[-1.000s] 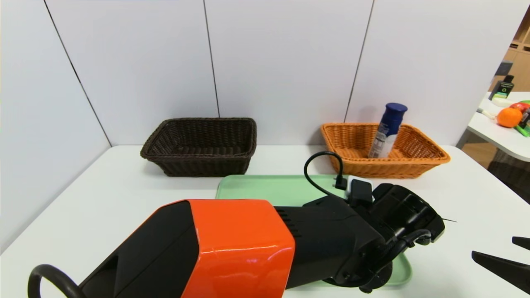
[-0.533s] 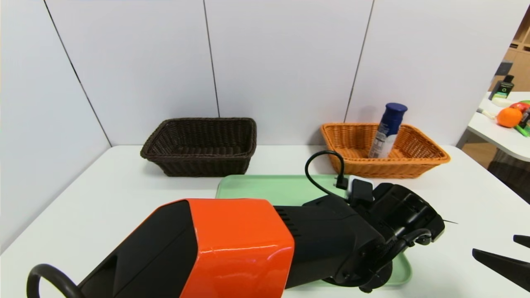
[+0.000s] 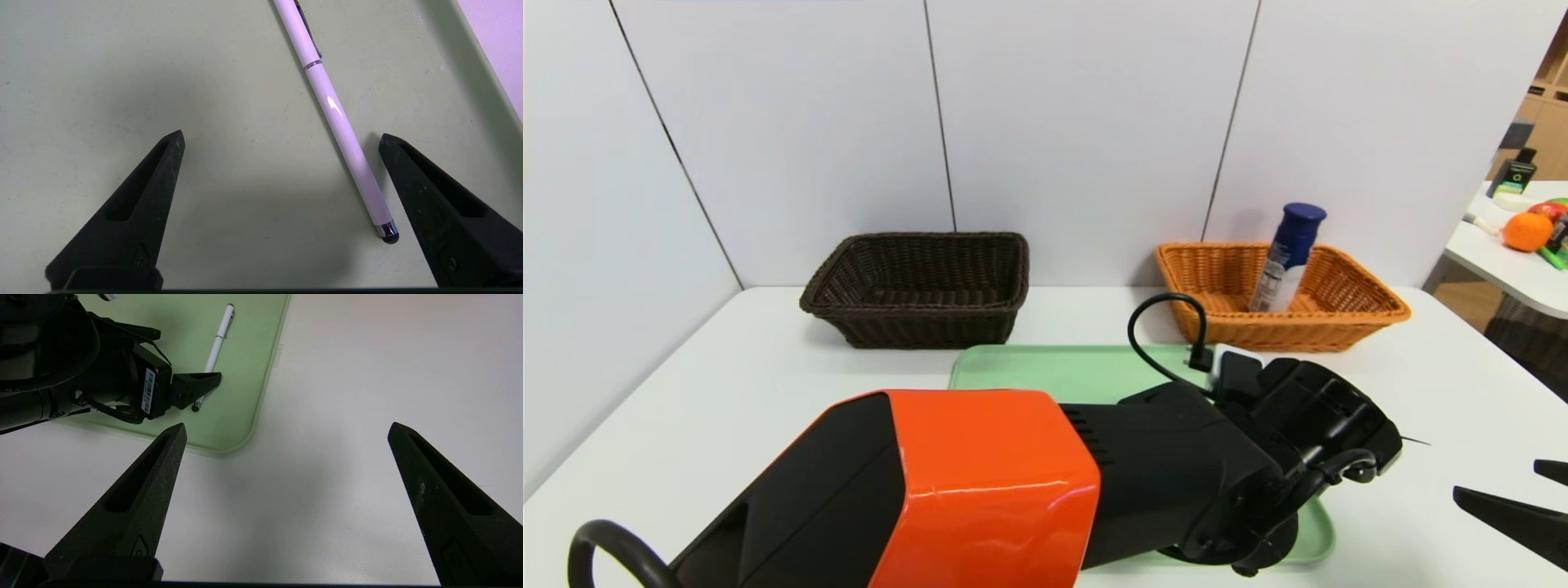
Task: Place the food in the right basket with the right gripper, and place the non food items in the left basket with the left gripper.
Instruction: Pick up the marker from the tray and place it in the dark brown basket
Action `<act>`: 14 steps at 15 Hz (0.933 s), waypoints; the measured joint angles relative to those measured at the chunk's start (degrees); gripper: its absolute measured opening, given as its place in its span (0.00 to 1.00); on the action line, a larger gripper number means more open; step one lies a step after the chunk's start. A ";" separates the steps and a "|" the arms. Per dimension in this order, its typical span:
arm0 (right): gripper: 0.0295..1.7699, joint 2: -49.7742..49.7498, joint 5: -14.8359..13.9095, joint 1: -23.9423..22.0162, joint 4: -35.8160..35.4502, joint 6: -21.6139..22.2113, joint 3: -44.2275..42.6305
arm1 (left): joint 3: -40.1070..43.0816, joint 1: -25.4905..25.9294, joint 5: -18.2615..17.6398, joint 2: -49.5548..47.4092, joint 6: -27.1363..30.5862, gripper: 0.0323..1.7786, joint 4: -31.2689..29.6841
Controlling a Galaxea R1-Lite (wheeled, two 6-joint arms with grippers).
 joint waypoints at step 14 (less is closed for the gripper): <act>0.96 -0.21 -0.01 0.00 -0.04 0.02 0.00 | -0.02 0.04 -0.11 0.45 -0.54 0.95 -0.66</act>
